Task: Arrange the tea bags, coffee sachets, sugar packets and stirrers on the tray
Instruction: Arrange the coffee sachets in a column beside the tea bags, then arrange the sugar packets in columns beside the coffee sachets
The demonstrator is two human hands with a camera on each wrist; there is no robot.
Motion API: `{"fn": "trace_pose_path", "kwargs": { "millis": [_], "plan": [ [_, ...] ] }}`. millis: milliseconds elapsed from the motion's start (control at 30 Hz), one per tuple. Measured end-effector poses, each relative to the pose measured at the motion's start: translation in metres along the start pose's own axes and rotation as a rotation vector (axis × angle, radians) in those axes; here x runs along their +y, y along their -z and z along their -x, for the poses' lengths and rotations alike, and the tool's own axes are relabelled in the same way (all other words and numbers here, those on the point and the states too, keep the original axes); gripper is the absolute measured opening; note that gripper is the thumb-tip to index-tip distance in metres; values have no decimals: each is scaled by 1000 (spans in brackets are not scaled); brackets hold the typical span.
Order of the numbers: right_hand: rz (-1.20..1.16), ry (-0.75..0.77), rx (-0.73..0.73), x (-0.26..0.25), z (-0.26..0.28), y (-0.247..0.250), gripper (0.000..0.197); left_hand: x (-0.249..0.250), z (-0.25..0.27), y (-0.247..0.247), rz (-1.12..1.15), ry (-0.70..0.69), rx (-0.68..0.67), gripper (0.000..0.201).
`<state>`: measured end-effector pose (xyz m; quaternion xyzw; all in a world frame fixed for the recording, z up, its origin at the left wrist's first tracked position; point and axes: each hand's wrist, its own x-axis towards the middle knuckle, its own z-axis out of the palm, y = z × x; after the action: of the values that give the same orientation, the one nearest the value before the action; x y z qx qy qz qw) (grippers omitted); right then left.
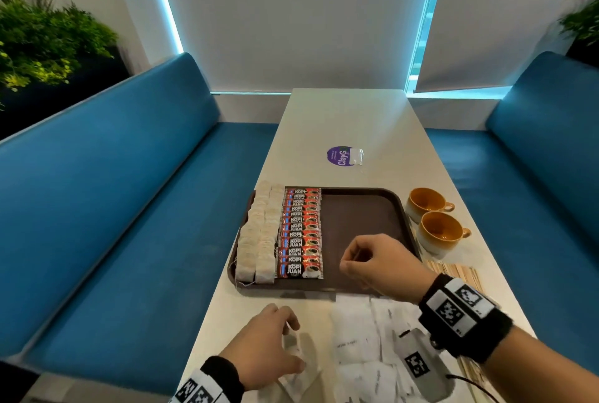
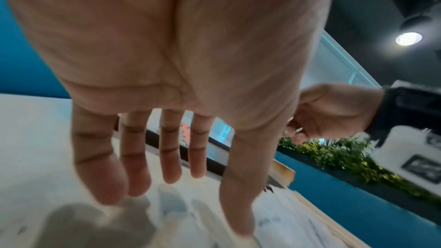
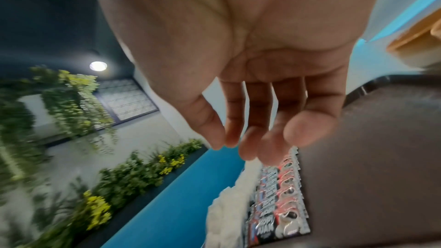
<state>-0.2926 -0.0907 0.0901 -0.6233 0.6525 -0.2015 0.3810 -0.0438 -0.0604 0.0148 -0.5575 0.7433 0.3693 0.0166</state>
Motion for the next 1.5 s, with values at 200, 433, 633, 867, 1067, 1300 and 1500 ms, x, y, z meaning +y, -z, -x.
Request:
{"fn": "trace_pose_path", "kwargs": {
  "millis": [200, 433, 633, 867, 1067, 1300, 1500],
  "plan": [
    [205, -38, -184, 23, 66, 7, 7, 4, 11, -33, -164, -21, 35, 66],
    [274, -147, -33, 96, 98, -1, 18, 2, 19, -42, -12, 1, 75, 40],
    [383, -180, 102, 125, 102, -7, 58, 28, 7, -42, 27, -293, 115, 15],
    [623, -230, 5, 124, 92, -20, 75, 87, -26, -56, -173, -450, -61, 38],
    [669, -184, -49, 125, 96, -26, 76, 78, -40, -63, -318, -383, -145, 40],
    [575, -126, -119, 123, 104, -31, 71, 52, -24, -56, -299, -330, -163, 38],
    [440, -107, -17, 125, 104, -24, 48, 61, -15, -43, -220, -387, -45, 36]
  ]
}}
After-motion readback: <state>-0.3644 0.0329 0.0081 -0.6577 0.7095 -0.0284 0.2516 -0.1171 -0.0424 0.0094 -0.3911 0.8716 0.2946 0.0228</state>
